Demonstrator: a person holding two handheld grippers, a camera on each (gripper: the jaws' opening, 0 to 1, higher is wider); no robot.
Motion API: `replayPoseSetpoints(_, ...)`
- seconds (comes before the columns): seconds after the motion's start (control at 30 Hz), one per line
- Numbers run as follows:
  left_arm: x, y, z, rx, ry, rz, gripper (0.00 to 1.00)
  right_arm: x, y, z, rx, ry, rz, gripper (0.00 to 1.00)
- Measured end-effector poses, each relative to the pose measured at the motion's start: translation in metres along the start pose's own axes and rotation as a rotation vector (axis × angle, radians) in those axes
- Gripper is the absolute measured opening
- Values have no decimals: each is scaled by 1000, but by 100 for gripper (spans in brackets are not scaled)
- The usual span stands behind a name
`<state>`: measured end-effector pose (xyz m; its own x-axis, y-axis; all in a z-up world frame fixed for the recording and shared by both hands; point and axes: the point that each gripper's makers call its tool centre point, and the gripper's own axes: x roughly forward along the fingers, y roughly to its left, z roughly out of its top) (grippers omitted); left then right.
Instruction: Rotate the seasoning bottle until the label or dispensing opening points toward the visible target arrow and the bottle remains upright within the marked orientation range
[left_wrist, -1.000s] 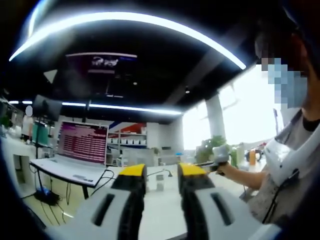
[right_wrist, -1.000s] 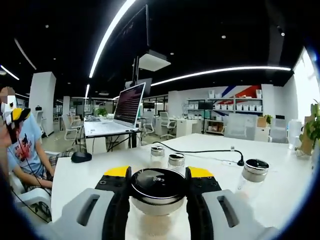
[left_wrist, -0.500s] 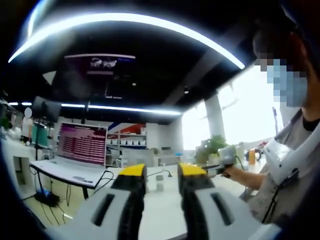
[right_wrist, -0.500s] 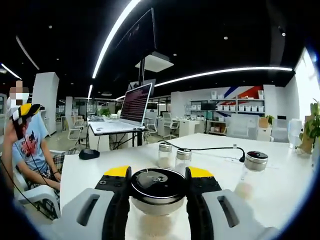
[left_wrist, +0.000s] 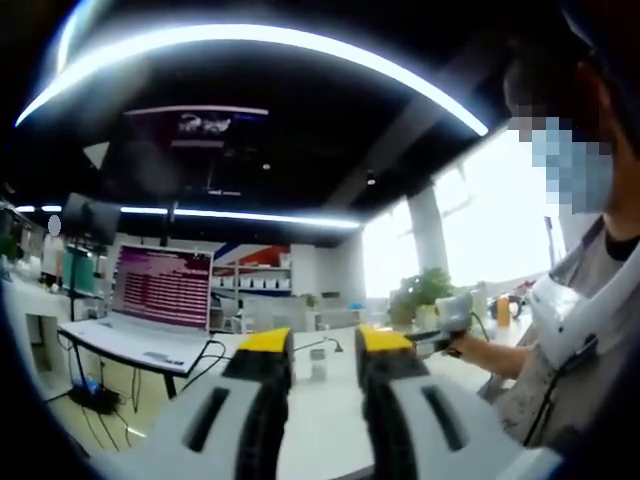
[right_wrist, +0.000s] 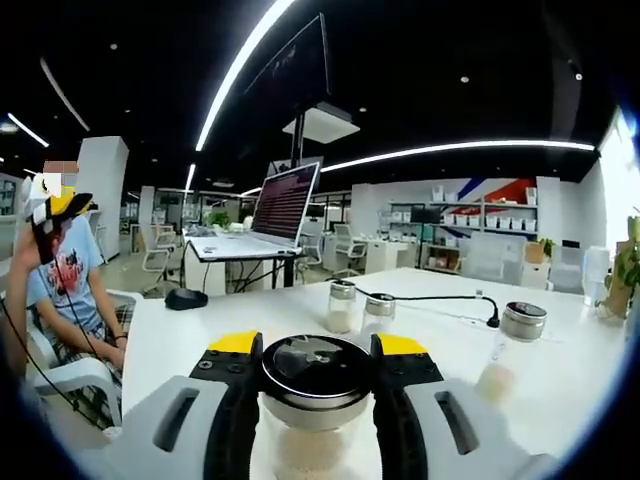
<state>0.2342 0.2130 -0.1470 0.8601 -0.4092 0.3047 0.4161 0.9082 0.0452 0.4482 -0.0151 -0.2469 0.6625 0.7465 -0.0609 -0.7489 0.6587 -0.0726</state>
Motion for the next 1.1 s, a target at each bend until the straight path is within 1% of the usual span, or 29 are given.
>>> replayPoseSetpoints(0.2,1,-1,-1,-2,1,-5,26,4,-2,1,5,-14,14,43)
replayPoseSetpoints(0.27,1,-1,-1,3,5,-6,26,4,-3,0,7,-22,26,44)
replayPoseSetpoints(0.33,2,-1,-3,3,10,-8,26,5,1,1,26,-32,55,44)
replayPoseSetpoints(0.37,2,0,-4,2,13,-9,26,5,3,3,68,-47,82,46)
replayPoseSetpoints(0.4,3,0,-5,1,17,-9,26,5,0,4,102,-48,89,50)
replayPoseSetpoints(0.43,4,0,-6,1,19,-8,26,4,-5,7,102,-56,85,53)
replayPoseSetpoints(0.53,7,0,-10,9,37,-5,26,-1,-16,19,85,-74,71,56)
replayPoseSetpoints(0.6,9,1,-15,23,58,5,26,-4,-12,19,86,-73,78,56)
replayPoseSetpoints(0.67,11,0,-18,28,69,5,26,-4,-10,14,85,-63,85,56)
replayPoseSetpoints(0.73,12,-3,-20,29,73,-3,26,-6,-5,13,52,-66,84,54)
replayPoseSetpoints(0.77,13,-6,-20,31,74,-9,26,-6,-6,15,38,-82,85,53)
replayPoseSetpoints(0.87,13,-6,-20,38,77,-11,26,-8,-7,18,61,-99,83,52)
replayPoseSetpoints(1.0,12,-4,-21,35,78,-2,26,-8,-9,13,62,-87,73,50)
replayPoseSetpoints(1.1,11,-2,-20,32,73,0,26,-7,-9,12,65,-80,80,49)
